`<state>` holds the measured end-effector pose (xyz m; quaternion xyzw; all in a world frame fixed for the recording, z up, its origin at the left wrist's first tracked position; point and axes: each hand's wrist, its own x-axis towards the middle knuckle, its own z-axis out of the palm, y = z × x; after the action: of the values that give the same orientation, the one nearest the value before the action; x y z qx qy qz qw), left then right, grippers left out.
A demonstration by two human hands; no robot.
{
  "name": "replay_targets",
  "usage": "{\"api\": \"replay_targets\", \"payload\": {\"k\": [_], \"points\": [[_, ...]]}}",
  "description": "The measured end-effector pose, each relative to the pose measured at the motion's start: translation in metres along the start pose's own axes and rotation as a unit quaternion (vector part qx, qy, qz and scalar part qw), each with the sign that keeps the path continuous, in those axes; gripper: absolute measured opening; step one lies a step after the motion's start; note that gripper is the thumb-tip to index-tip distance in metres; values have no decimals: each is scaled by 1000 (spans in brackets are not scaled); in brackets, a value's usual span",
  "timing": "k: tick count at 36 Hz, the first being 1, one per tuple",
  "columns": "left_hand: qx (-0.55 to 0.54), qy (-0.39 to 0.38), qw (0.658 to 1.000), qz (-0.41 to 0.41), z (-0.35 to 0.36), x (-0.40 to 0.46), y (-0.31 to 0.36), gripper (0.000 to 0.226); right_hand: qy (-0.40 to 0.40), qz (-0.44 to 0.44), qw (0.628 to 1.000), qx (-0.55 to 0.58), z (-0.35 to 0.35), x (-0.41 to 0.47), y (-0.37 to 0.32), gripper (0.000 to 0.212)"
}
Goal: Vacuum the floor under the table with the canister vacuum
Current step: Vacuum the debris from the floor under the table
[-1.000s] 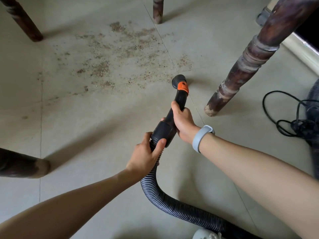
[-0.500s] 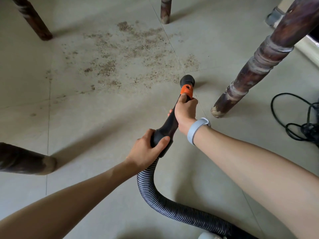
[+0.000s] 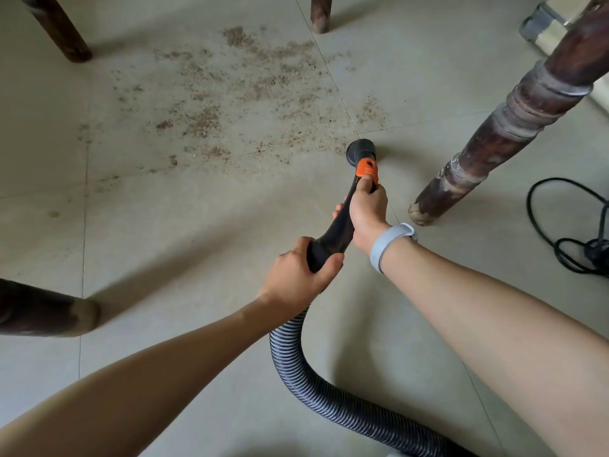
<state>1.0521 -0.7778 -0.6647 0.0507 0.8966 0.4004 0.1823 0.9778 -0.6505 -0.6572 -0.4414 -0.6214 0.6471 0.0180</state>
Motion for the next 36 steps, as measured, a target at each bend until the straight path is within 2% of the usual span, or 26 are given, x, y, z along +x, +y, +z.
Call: {"api": "replay_targets", "payload": {"k": [11, 21, 26, 36], "points": [[-4, -21, 999, 28, 3, -24, -2, 47, 6, 14, 998, 60, -24, -7, 23, 32], [-31, 18, 999, 4, 1, -16, -6, 41, -31, 17, 998, 45, -1, -3, 12, 27], [-43, 17, 999, 7, 4, -6, 1, 44, -3, -11, 999, 33, -1, 7, 4, 30], [2, 15, 998, 59, 11, -15, 17, 52, 2, -3, 997, 82, -34, 6, 3, 35]]}}
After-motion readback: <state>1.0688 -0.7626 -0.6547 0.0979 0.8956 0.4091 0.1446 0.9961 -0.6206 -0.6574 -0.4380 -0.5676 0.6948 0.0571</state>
